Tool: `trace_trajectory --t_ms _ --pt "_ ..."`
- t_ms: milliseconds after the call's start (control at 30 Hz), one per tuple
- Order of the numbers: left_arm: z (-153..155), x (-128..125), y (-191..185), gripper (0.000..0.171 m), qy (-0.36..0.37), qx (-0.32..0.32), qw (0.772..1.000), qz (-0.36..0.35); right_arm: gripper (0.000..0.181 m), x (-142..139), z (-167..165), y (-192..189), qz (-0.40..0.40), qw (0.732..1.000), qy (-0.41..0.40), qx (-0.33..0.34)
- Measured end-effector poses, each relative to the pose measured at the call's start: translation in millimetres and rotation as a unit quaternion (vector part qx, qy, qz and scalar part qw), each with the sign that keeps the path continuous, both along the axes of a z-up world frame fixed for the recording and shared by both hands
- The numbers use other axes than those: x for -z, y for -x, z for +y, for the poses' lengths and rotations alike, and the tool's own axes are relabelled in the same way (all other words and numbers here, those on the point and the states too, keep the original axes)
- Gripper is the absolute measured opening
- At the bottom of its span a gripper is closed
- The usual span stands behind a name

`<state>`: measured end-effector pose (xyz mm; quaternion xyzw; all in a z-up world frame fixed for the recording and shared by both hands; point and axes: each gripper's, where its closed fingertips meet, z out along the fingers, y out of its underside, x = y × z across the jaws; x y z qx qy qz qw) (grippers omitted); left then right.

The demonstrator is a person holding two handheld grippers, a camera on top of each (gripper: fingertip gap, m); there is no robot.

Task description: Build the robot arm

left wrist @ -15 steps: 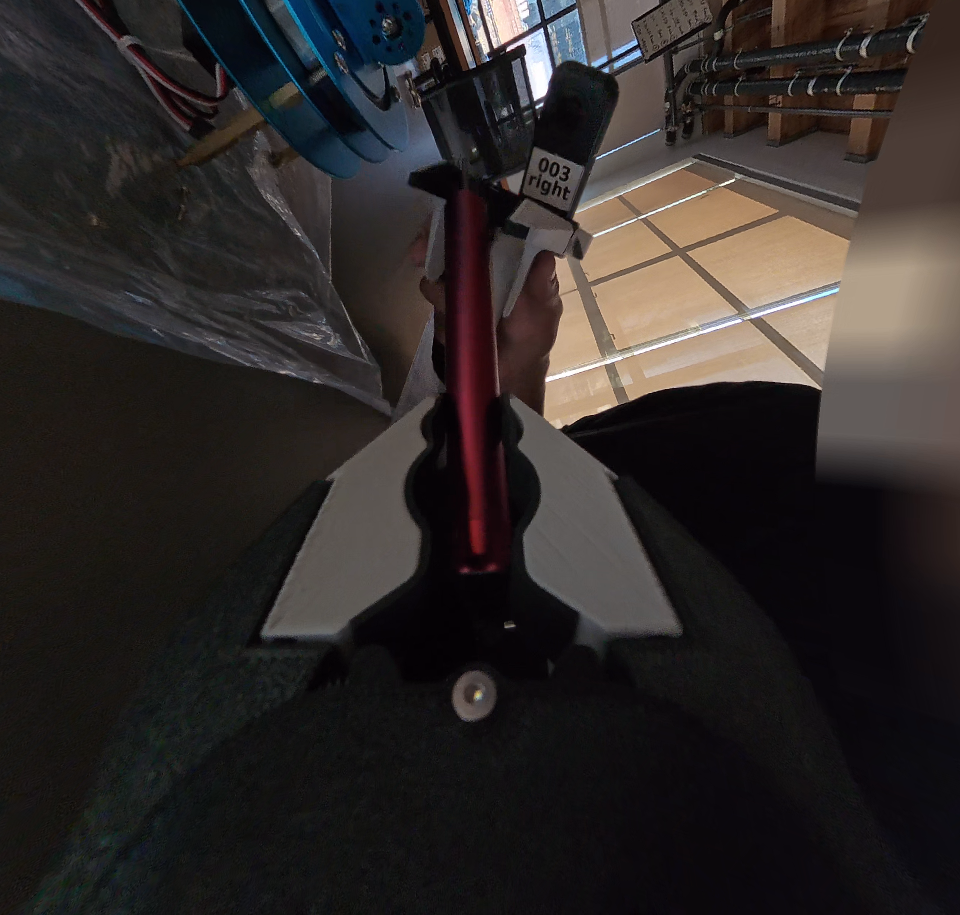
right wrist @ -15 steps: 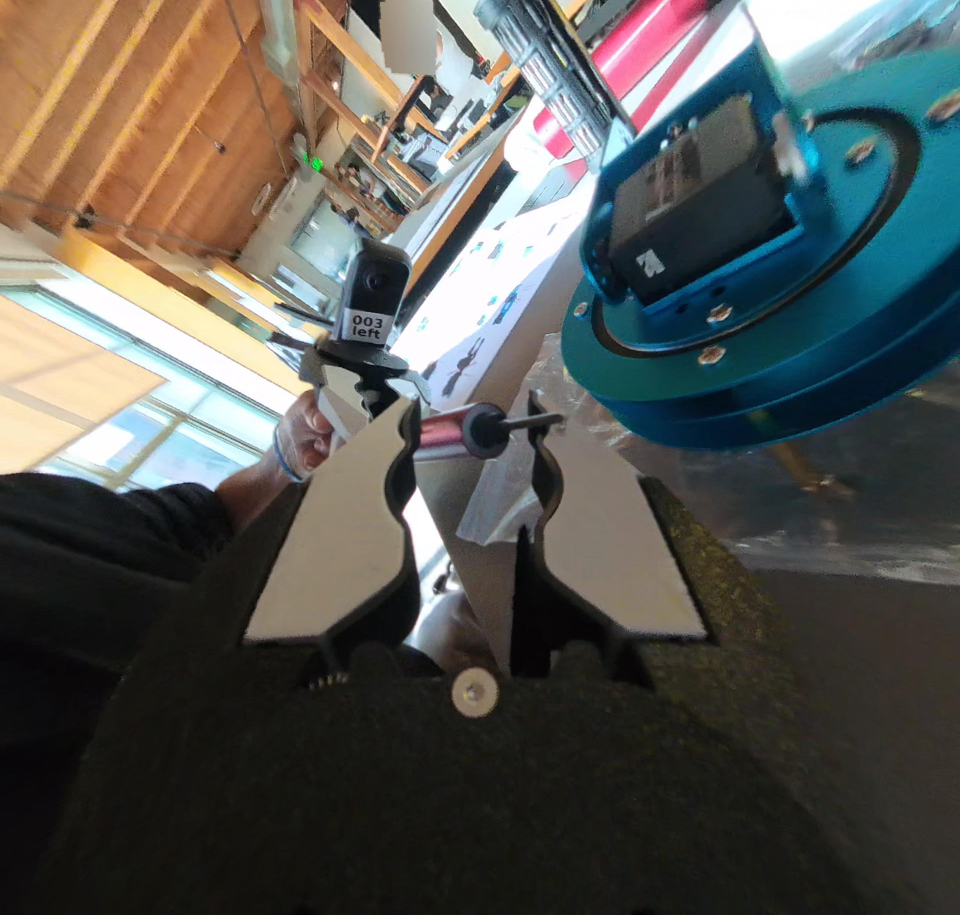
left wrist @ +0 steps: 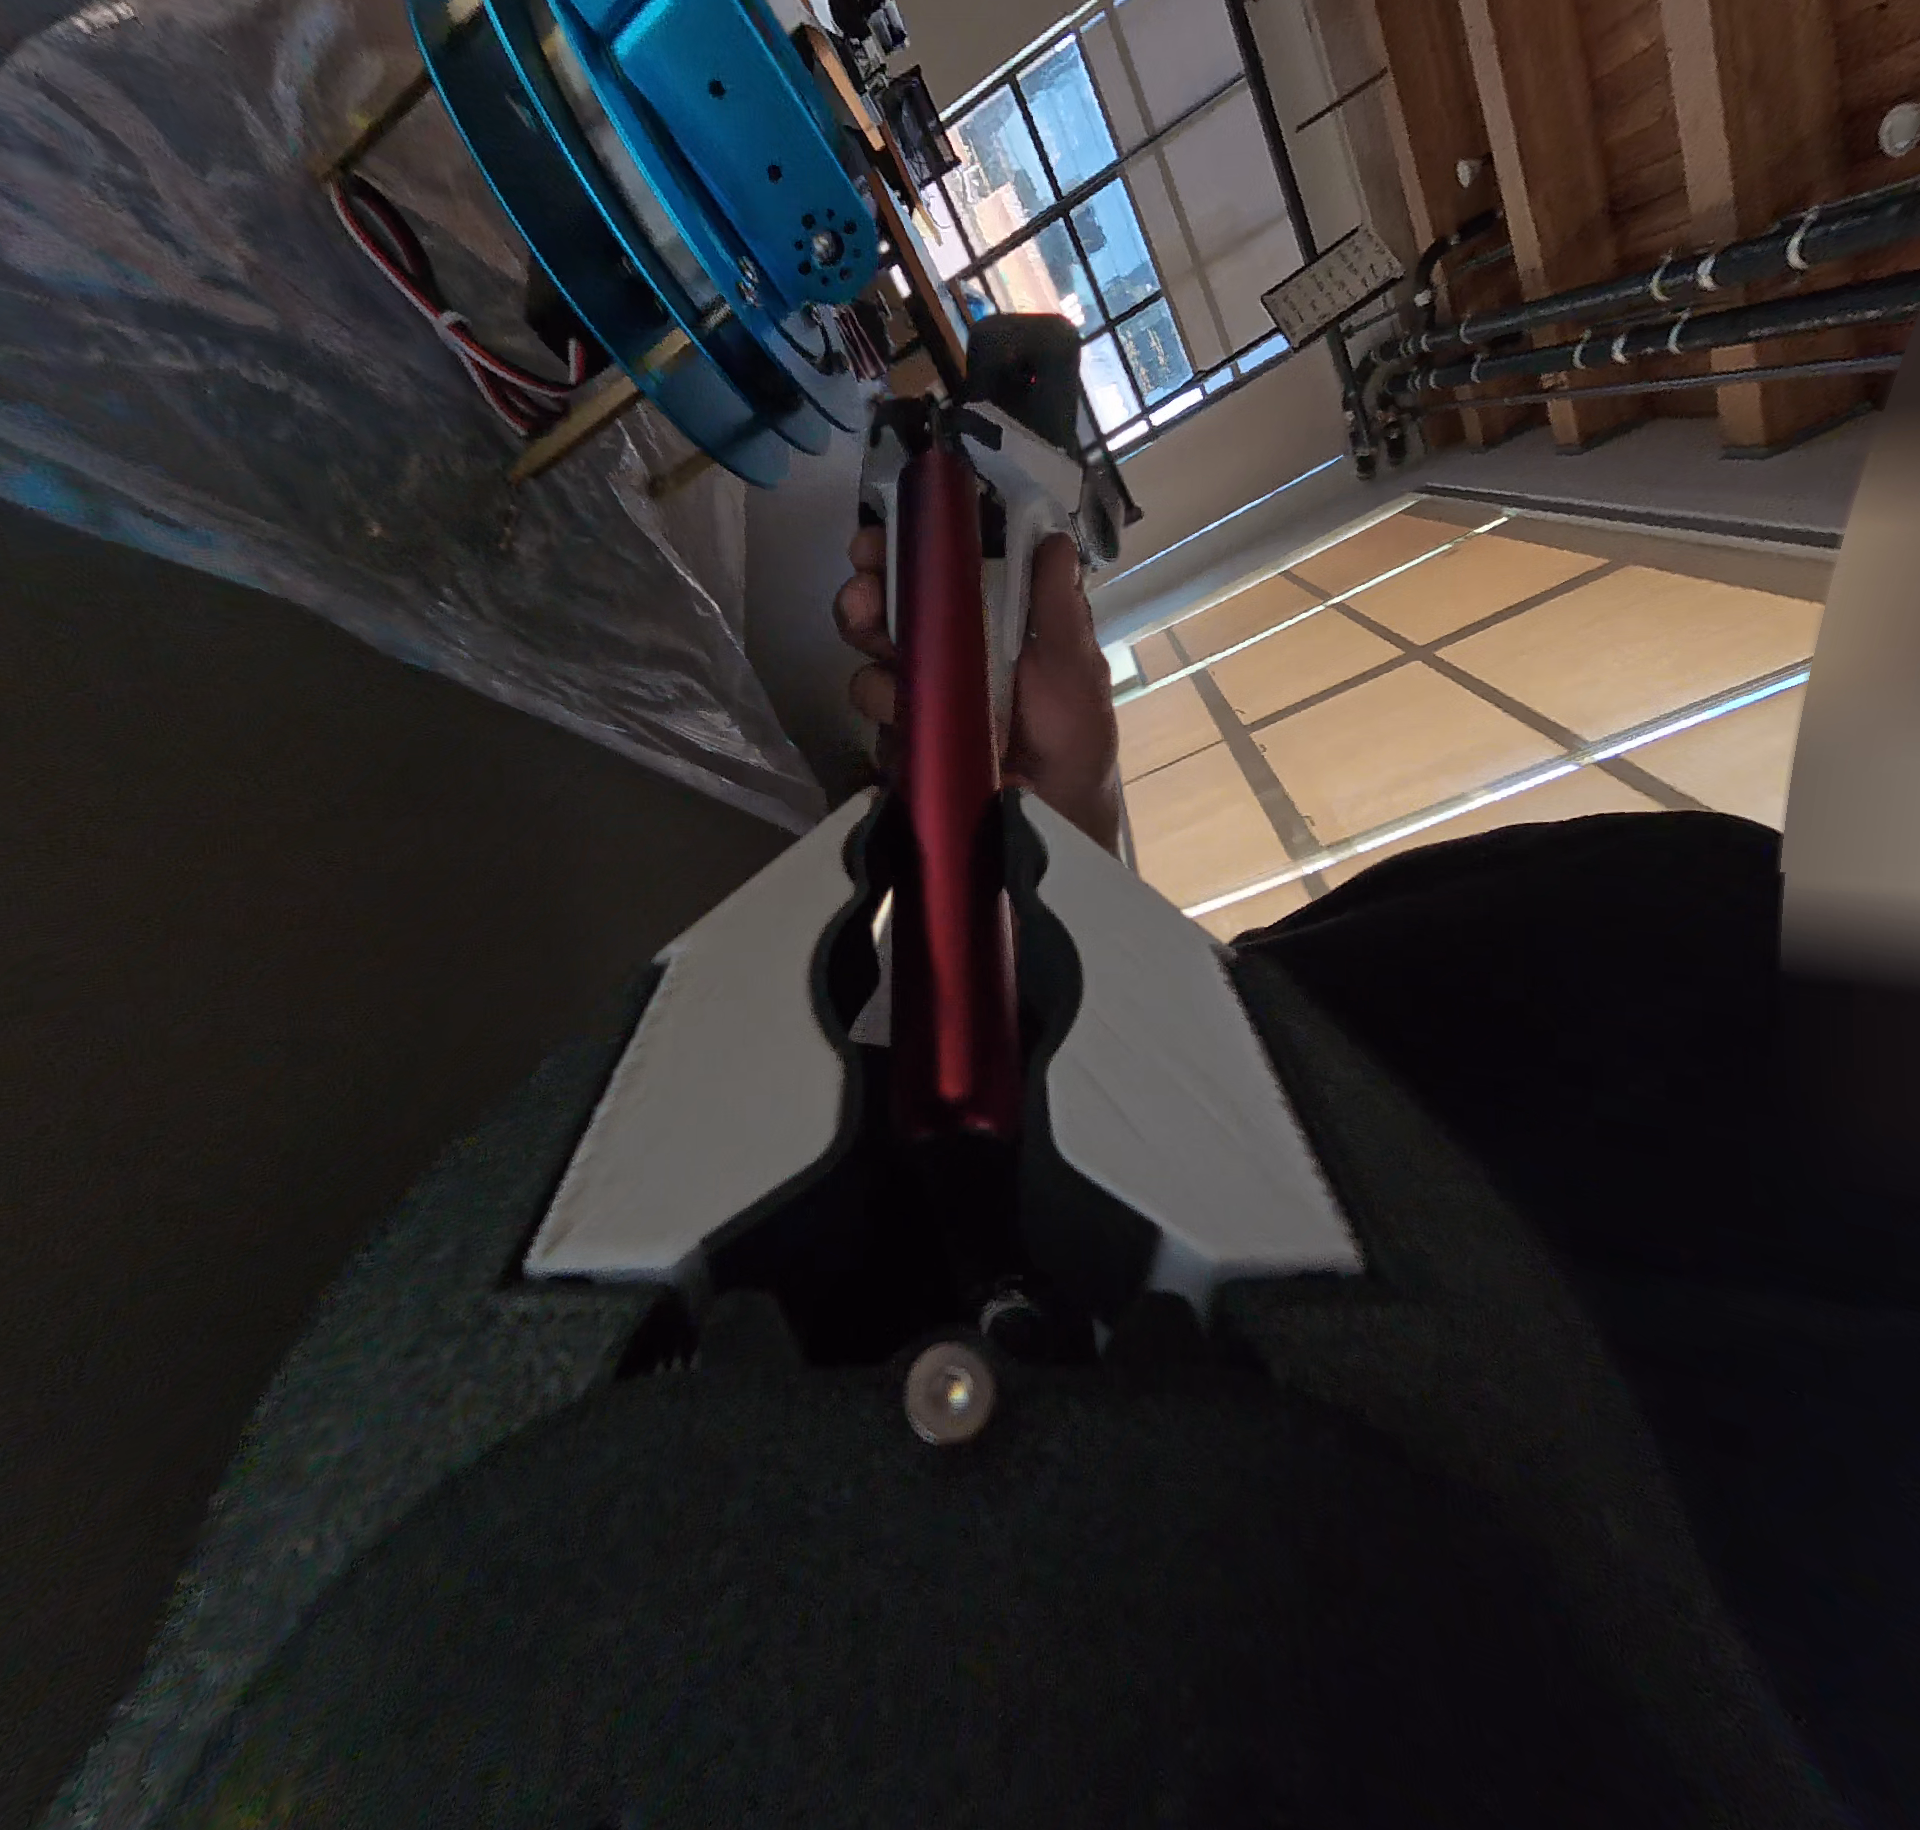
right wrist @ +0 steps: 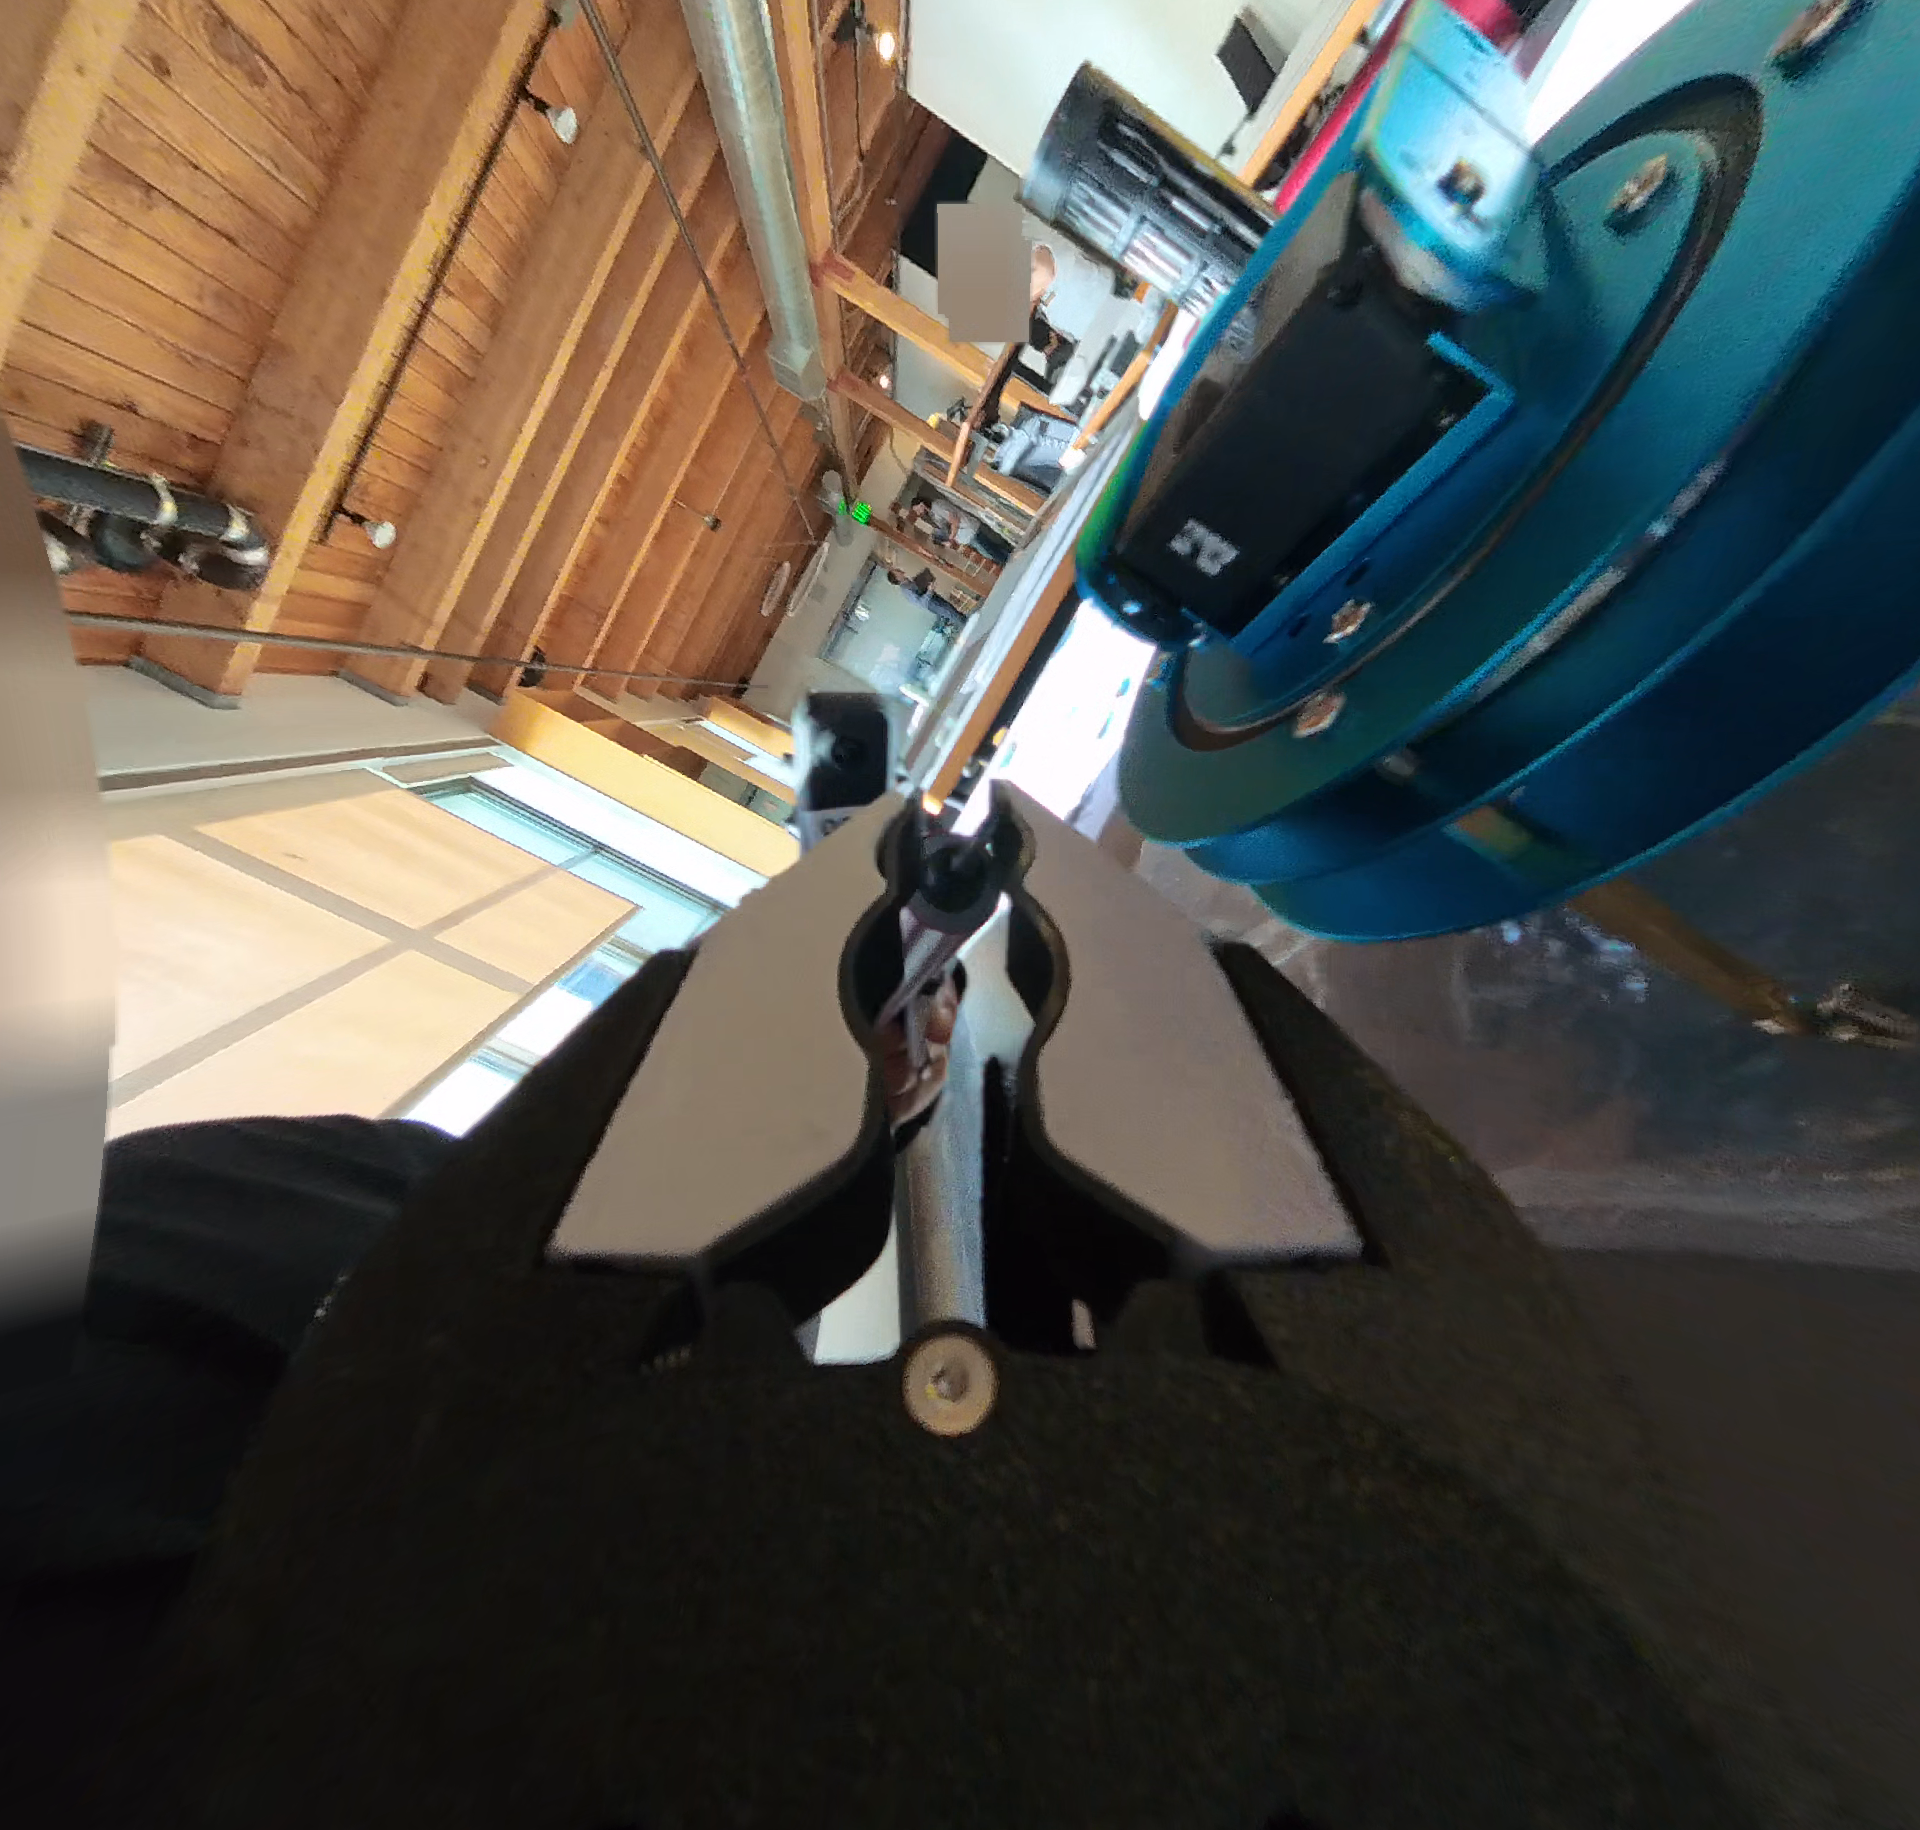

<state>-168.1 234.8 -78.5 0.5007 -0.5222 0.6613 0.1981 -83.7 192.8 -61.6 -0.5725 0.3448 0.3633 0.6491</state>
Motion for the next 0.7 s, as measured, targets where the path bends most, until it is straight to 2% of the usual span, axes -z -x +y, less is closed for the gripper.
trace_trajectory --t_ms 100,200,333,467,567,700 --pt "21.8 1.1 -5.3 0.018 -0.054 -0.040 0.997 -0.027 0.029 -12.5 -15.1 -23.8 -0.029 1.000 -0.001 0.010" --pt "38.5 1.6 -5.0 0.018 -0.092 -0.066 0.993 -0.044 0.032 -23.7 -41.2 -41.8 -0.074 0.997 0.031 0.009" --pt "52.6 10.3 -5.9 0.018 -0.147 -0.090 0.984 -0.048 0.032 -38.6 -91.5 -69.4 -0.146 0.985 0.063 0.073" --pt "56.1 18.0 -4.3 0.018 -0.191 -0.086 0.977 -0.047 0.035 -12.9 -149.3 -109.3 -0.207 0.944 0.187 0.176" --pt "57.9 28.7 -0.4 0.018 -0.213 -0.077 0.973 -0.034 0.038 8.0 -172.5 -116.0 -0.221 0.924 0.250 0.186" --pt "55.8 36.0 -4.3 0.017 -0.210 -0.081 0.974 -0.009 0.038 19.0 -179.7 -114.7 -0.239 0.914 0.272 0.183"
